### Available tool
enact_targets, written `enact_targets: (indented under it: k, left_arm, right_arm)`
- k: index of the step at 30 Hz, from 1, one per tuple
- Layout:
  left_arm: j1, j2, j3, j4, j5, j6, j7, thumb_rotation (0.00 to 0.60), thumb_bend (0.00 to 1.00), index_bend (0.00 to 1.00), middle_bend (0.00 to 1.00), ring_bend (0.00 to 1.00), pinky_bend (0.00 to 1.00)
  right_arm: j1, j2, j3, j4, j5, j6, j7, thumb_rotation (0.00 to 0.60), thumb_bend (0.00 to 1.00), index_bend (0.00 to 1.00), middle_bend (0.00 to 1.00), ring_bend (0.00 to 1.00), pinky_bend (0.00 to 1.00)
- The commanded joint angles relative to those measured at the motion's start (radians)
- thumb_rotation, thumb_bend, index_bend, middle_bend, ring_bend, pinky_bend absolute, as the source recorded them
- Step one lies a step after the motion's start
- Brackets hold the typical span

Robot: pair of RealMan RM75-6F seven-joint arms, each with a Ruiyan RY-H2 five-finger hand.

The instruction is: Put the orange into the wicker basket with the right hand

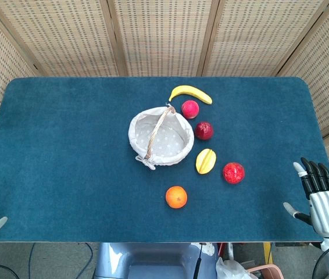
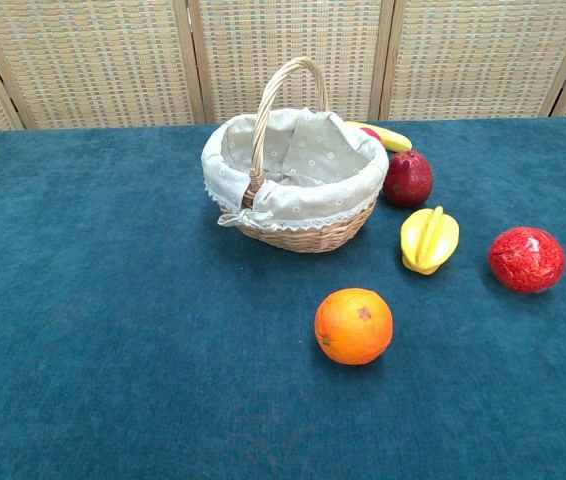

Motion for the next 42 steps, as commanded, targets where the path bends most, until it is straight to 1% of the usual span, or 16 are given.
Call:
enact_targets:
  k: [1, 5, 8, 11, 13, 14, 17, 20, 24, 26, 29, 32, 35, 39, 41, 42]
  left_arm:
    - [-0.001, -0.001, 0.0, 0.002, -0.001, -0.002, -0.001, 0.6, 0.0, 0.0, 0.0, 0.0, 0.0]
    - [-0.005, -0.004, -0.004, 0.004, -0.008, -0.01, -0.001, 0.6, 0.0, 0.0, 0.0, 0.0, 0.0]
    - [-0.008, -0.005, -0.008, 0.0, -0.016, -0.015, 0.003, 0.6, 0.0, 0.0, 0.0, 0.0, 0.0]
    - [-0.012, -0.008, -0.014, -0.002, -0.026, -0.02, 0.013, 0.6, 0.0, 0.0, 0.0, 0.0, 0.0]
    - [-0.016, -0.011, -0.017, -0.004, -0.033, -0.027, 0.022, 0.6, 0.0, 0.0, 0.0, 0.0, 0.0]
    - [-0.019, -0.013, -0.02, -0.005, -0.041, -0.034, 0.028, 0.6, 0.0, 0.0, 0.0, 0.0, 0.0]
    - [-0.026, -0.017, -0.027, -0.007, -0.059, -0.048, 0.041, 0.6, 0.0, 0.0, 0.0, 0.0, 0.0]
    - [-0.035, -0.022, -0.036, -0.007, -0.082, -0.066, 0.051, 0.6, 0.0, 0.0, 0.0, 0.0, 0.0]
    - [-0.047, -0.026, -0.043, -0.004, -0.108, -0.091, 0.058, 0.6, 0.0, 0.0, 0.0, 0.0, 0.0]
    - [-0.054, -0.028, -0.047, -0.002, -0.124, -0.107, 0.063, 0.6, 0.0, 0.0, 0.0, 0.0, 0.0]
    - [-0.063, -0.029, -0.054, -0.001, -0.146, -0.125, 0.065, 0.6, 0.0, 0.0, 0.0, 0.0, 0.0]
    - [-0.068, -0.03, -0.058, -0.001, -0.159, -0.135, 0.068, 0.6, 0.0, 0.0, 0.0, 0.0, 0.0]
    - [-0.071, -0.03, -0.06, -0.001, -0.17, -0.141, 0.07, 0.6, 0.0, 0.0, 0.0, 0.0, 0.0]
    - [-0.073, -0.03, -0.062, -0.003, -0.174, -0.142, 0.071, 0.6, 0.0, 0.0, 0.0, 0.0, 0.0]
    - [-0.073, -0.031, -0.061, -0.003, -0.173, -0.142, 0.073, 0.6, 0.0, 0.0, 0.0, 0.0, 0.0]
    - [-0.073, -0.031, -0.06, -0.004, -0.172, -0.142, 0.074, 0.6, 0.0, 0.0, 0.0, 0.0, 0.0]
  right_arm:
    - [0.001, 0.001, -0.002, 0.0, -0.005, -0.007, 0.001, 0.6, 0.0, 0.0, 0.0, 0.0, 0.0]
    - [0.015, 0.01, -0.016, 0.006, -0.016, -0.052, 0.036, 0.6, 0.0, 0.0, 0.0, 0.0, 0.0]
    - [0.055, 0.017, -0.03, 0.002, -0.056, -0.112, 0.082, 0.6, 0.0, 0.0, 0.0, 0.0, 0.0]
    - [0.141, 0.023, -0.052, -0.016, -0.137, -0.224, 0.114, 0.6, 0.0, 0.0, 0.0, 0.0, 0.0]
    - [0.2, 0.024, -0.056, -0.039, -0.163, -0.306, 0.129, 0.6, 0.0, 0.0, 0.0, 0.0, 0.0]
    - [0.247, 0.018, -0.058, -0.058, -0.177, -0.377, 0.133, 0.6, 0.0, 0.0, 0.0, 0.0, 0.0]
    - [0.339, -0.006, -0.043, -0.09, -0.166, -0.525, 0.109, 0.6, 0.0, 0.0, 0.0, 0.0, 0.0]
    - [0.418, -0.062, -0.01, -0.105, -0.104, -0.667, 0.033, 0.6, 0.0, 0.0, 0.0, 0.0, 0.0]
    - [0.479, -0.139, 0.027, -0.107, -0.013, -0.777, -0.065, 0.6, 0.0, 0.0, 0.0, 0.0, 0.0]
    - [0.507, -0.185, 0.044, -0.09, 0.029, -0.818, -0.121, 0.6, 0.0, 0.0, 0.0, 0.0, 0.0]
    - [0.533, -0.239, 0.051, -0.061, 0.074, -0.854, -0.207, 0.6, 0.0, 0.01, 0.0, 0.0, 0.02]
    - [0.548, -0.277, 0.052, -0.051, 0.103, -0.868, -0.236, 0.6, 0.0, 0.04, 0.0, 0.0, 0.08]
    - [0.571, -0.324, 0.063, -0.035, 0.124, -0.876, -0.25, 0.6, 0.0, 0.04, 0.01, 0.0, 0.14]
    - [0.596, -0.377, 0.069, -0.004, 0.129, -0.874, -0.257, 0.6, 0.0, 0.05, 0.06, 0.0, 0.24]
    - [0.607, -0.397, 0.072, 0.01, 0.136, -0.877, -0.269, 0.6, 0.0, 0.08, 0.09, 0.02, 0.3]
    - [0.615, -0.414, 0.075, 0.025, 0.144, -0.878, -0.282, 0.6, 0.0, 0.11, 0.13, 0.05, 0.33]
